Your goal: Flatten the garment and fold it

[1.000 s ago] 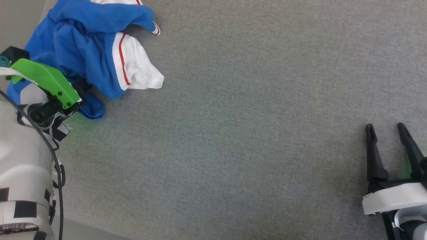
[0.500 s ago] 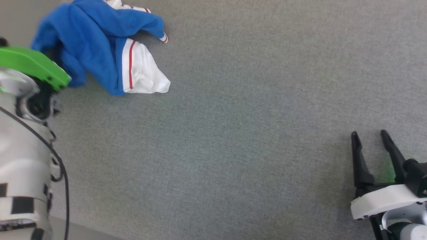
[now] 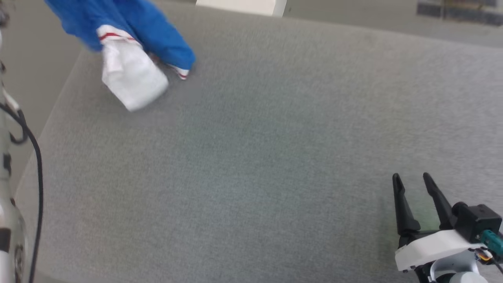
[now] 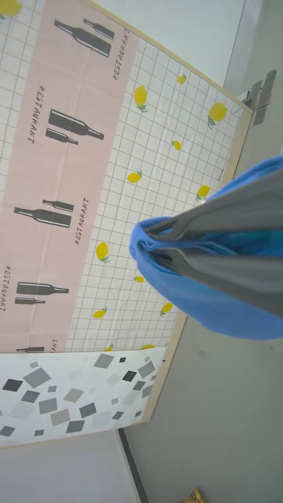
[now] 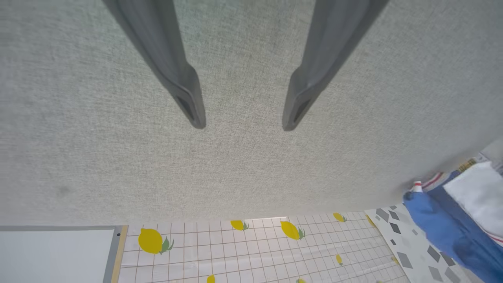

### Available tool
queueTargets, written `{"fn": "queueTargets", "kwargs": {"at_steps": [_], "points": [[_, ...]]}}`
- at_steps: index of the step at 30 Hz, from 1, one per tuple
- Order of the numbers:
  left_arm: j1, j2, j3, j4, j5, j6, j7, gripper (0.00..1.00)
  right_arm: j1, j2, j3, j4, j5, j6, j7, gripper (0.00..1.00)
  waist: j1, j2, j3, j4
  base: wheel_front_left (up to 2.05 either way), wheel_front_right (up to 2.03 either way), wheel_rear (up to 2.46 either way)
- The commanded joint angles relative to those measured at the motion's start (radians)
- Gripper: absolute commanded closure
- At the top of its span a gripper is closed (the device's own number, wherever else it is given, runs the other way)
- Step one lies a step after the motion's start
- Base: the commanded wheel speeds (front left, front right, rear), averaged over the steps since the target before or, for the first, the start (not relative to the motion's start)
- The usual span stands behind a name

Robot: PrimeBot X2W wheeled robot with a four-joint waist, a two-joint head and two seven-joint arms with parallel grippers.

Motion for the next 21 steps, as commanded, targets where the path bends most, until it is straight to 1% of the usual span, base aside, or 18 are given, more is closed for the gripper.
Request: {"fn": "queueTargets", "kwargs": {"at_steps": [1, 9, 13, 17, 21], "points": [[-0.039, 0.0, -0.014, -0.017, 0.002, -0.004, 0.009, 1.0, -0.001, -0.001, 0.004, 0.012, 0.011, -0.002, -0.014, 0.0, 0.0001, 0.0, -0.071, -0.041, 0.0, 0.0, 0.0], [-0.144, -0.06, -0.108, -0.09, -0.038, -0.008, 0.072, 1.0, -0.002, -0.001, 0.034, 0.09, 0.041, -0.002, -0.057, 0.0, 0.0001, 0.0, -0.153, -0.093, 0.0, 0.0, 0.0], [-0.176, -0.088, -0.164, -0.121, -0.065, -0.008, 0.089, 1.0, -0.006, -0.001, 0.047, 0.12, 0.051, -0.002, -0.073, 0.0, 0.0001, 0.0, -0.179, -0.134, 0.0, 0.0, 0.0], [-0.185, -0.122, -0.219, -0.148, -0.105, -0.008, 0.096, 1.0, -0.007, -0.001, 0.051, 0.145, 0.054, -0.002, -0.086, 0.0, 0.0001, 0.0, -0.204, -0.18, 0.0, 0.0, 0.0], [-0.155, -0.166, -0.273, -0.174, -0.152, -0.008, 0.099, 1.0, 0.0, -0.001, 0.04, 0.16, 0.054, -0.002, -0.093, 0.0, 0.0001, 0.0, -0.224, -0.215, 0.0, 0.0, 0.0]]}}
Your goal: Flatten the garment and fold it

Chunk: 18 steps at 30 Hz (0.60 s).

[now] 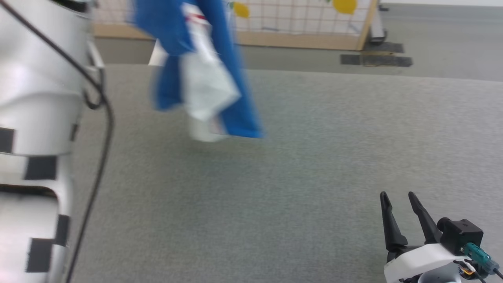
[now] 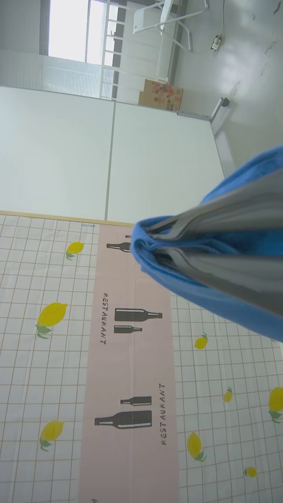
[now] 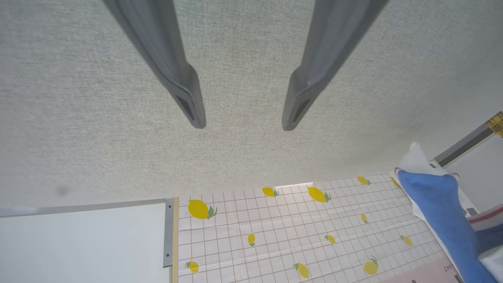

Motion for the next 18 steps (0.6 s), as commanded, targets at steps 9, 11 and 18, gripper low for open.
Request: {"fn": "queueTargets", "kwargs": {"at_steps": [9, 11, 18], "points": [[0.19, -0.088, -0.132, -0.003, -0.039, -0.003, 0.053, 1.0, 0.01, 0.0, -0.005, 0.002, 0.009, -0.002, -0.01, 0.0, 0.0001, 0.0, -0.045, -0.107, 0.0, 0.0, 0.0], [0.246, -0.097, -0.177, 0.01, -0.018, 0.006, 0.069, 1.0, 0.009, 0.0, -0.003, 0.001, 0.01, -0.002, -0.011, 0.0, 0.0001, 0.0, -0.039, -0.12, 0.0, 0.0, 0.0], [0.467, -0.108, -0.349, 0.112, 0.054, 0.027, 0.147, 1.0, 0.002, 0.0, 0.002, -0.001, 0.02, -0.002, -0.015, 0.0, 0.0001, 0.0, 0.002, -0.17, 0.0, 0.0, 0.0]]}}
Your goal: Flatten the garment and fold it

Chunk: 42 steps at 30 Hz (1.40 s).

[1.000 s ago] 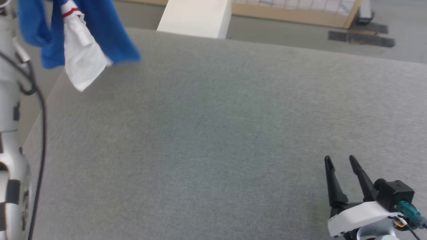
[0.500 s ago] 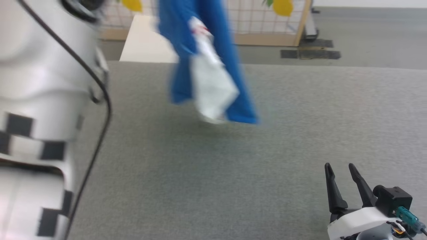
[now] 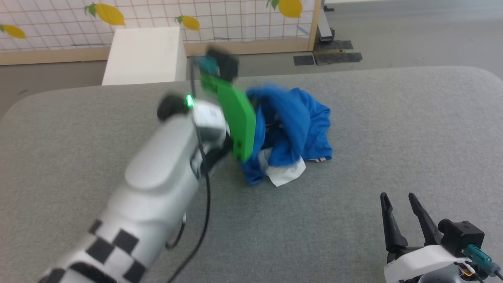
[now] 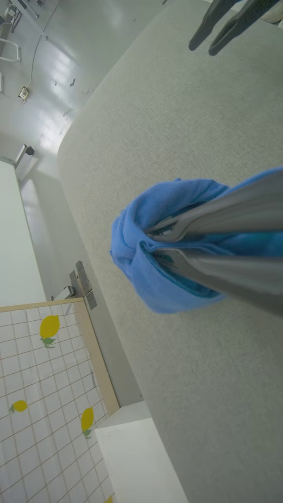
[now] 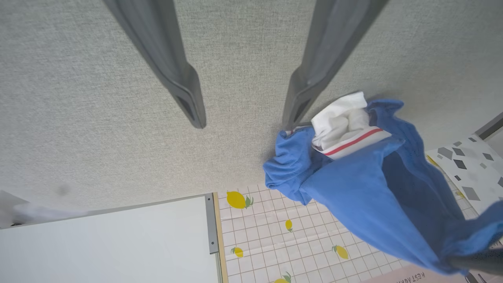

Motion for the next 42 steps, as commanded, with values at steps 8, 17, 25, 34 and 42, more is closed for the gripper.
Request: {"fn": "queueTargets", "kwargs": {"at_steps": [8, 17, 25, 34, 42], "points": [[0.227, -0.003, -0.124, 0.131, 0.007, 0.005, 0.131, 1.0, -0.011, 0.0, -0.002, 0.004, 0.008, -0.002, -0.02, 0.0, 0.0001, -0.0001, 0.057, -0.053, 0.0, 0.0, 0.0], [0.276, -0.025, -0.085, 0.089, -0.097, 0.01, 0.192, 0.0, -0.011, 0.0, -0.007, 0.022, 0.018, -0.002, -0.032, 0.0, 0.0001, -0.0001, 0.041, -0.011, 0.0, 0.0, 0.0], [0.256, -0.001, 0.106, -0.1, -0.254, 0.056, 0.156, 0.0, 0.004, 0.0, -0.005, 0.043, 0.021, -0.002, -0.037, 0.0, 0.0001, -0.0001, -0.038, 0.039, 0.0, 0.0, 0.0], [0.367, 0.11, 0.322, -0.253, -0.202, 0.14, -0.219, 0.0, 0.013, 0.0, -0.022, 0.033, 0.015, -0.002, -0.016, 0.0, 0.0001, -0.0001, -0.099, 0.084, 0.0, 0.0, 0.0], [0.593, 0.23, 0.384, -0.345, -0.029, 0.231, -0.512, 0.0, 0.017, 0.0, -0.036, 0.006, 0.008, -0.002, 0.024, 0.0, 0.0001, -0.0001, -0.104, 0.108, 0.0, 0.0, 0.0]]}}
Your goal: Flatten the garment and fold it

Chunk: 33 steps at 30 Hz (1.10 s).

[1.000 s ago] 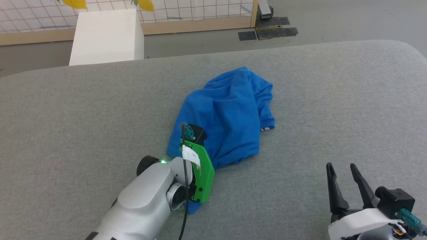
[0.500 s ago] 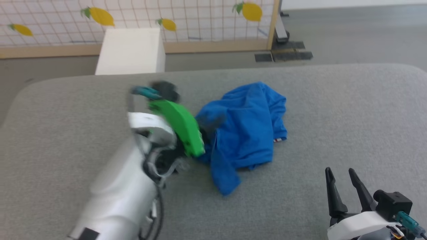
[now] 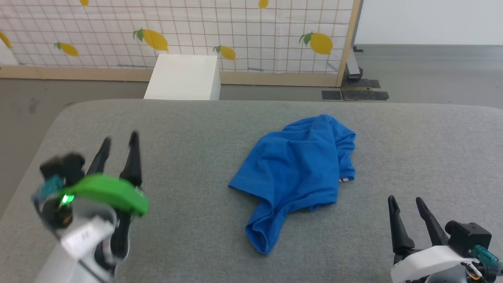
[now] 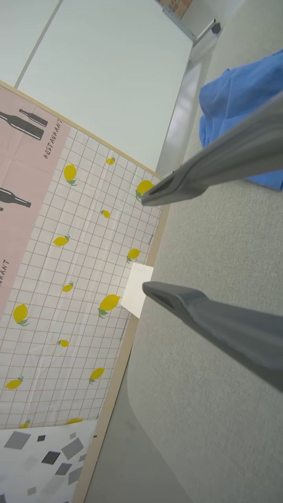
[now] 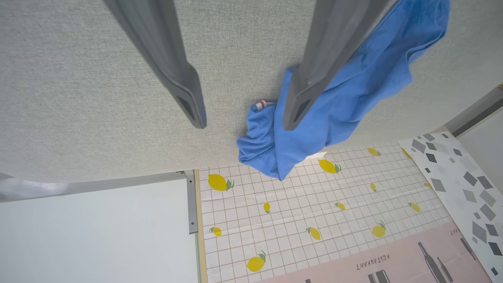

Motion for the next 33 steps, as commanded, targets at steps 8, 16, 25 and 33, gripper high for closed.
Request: {"fn": "queueTargets", "kwargs": {"at_steps": [8, 16, 25, 33], "points": [[0.182, 0.049, 0.004, -0.093, 0.172, 0.061, -0.102, 0.0, -0.007, 0.0, -0.008, -0.027, -0.014, -0.002, 0.078, 0.0, 0.0001, 0.0, 0.032, 0.019, 0.0, 0.0, 0.0], [0.237, 0.004, 0.05, -0.154, 0.214, 0.064, -0.107, 0.0, -0.159, 0.0, 0.032, 0.011, -0.056, -0.002, 0.335, 0.0, 0.0001, 0.0, 0.103, 0.028, 0.0, 0.0, 0.0], [0.222, -0.069, 0.087, -0.17, 0.26, 0.024, -0.108, 0.0, -0.428, 0.0, 0.122, 0.125, -0.185, -0.002, 0.768, 0.0, 0.0001, 0.0, 0.193, 0.088, 0.0, 0.0, 0.0], [0.195, -0.113, 0.122, -0.15, 0.301, -0.017, -0.108, 0.0, -0.482, 0.0, 0.184, 0.225, -0.228, -0.002, 0.962, 0.0, 0.0001, 0.0, 0.232, 0.131, 0.0, 0.0, 0.0]]}}
